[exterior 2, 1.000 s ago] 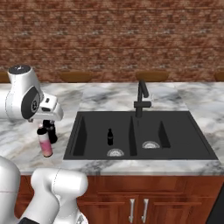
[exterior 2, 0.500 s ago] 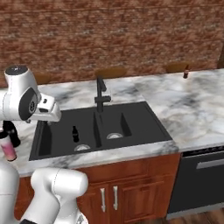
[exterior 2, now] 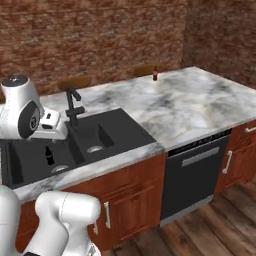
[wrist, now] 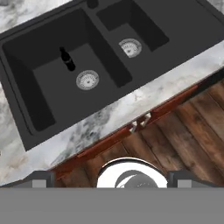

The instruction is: Place the large bottle from the dining counter next to the other large bottle outside the sink, and place the small bottle from the dining counter next to the other small bottle inside the sink.

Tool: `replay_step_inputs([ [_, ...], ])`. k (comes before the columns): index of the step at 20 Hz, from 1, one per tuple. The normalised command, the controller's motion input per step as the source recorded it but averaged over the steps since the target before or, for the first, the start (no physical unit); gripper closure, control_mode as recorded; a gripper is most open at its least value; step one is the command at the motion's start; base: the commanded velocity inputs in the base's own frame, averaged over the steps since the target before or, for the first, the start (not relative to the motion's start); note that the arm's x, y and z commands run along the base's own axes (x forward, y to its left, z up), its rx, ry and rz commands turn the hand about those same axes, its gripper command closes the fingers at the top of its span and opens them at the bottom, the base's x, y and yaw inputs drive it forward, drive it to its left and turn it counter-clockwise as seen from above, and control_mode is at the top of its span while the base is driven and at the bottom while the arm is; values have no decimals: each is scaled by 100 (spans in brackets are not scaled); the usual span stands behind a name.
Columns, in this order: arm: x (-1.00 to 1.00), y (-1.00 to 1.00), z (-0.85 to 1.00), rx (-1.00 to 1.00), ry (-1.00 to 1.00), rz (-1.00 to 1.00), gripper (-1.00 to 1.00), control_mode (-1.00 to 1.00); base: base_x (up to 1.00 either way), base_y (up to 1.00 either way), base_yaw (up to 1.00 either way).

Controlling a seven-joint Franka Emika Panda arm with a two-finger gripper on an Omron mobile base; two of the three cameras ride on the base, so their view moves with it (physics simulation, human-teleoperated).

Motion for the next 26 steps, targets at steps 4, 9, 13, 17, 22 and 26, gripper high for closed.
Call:
replay_step_inputs([
  [4, 0, 0, 0, 0, 0, 0, -100, 100, 21, -38, -59],
  [9, 0, 0, 0, 0, 0, 0, -100, 100, 20, -37, -60],
  [13, 0, 0, 0, 0, 0, 0, -100, 100, 41, -26, -57],
  [17, 0, 0, 0, 0, 0, 0, -100, 100, 99, 0, -37],
  [22, 0, 0, 0, 0, 0, 0, -100, 100, 100, 0, -15],
  [26, 0, 0, 0, 0, 0, 0, -100, 100, 100, -4, -9],
])
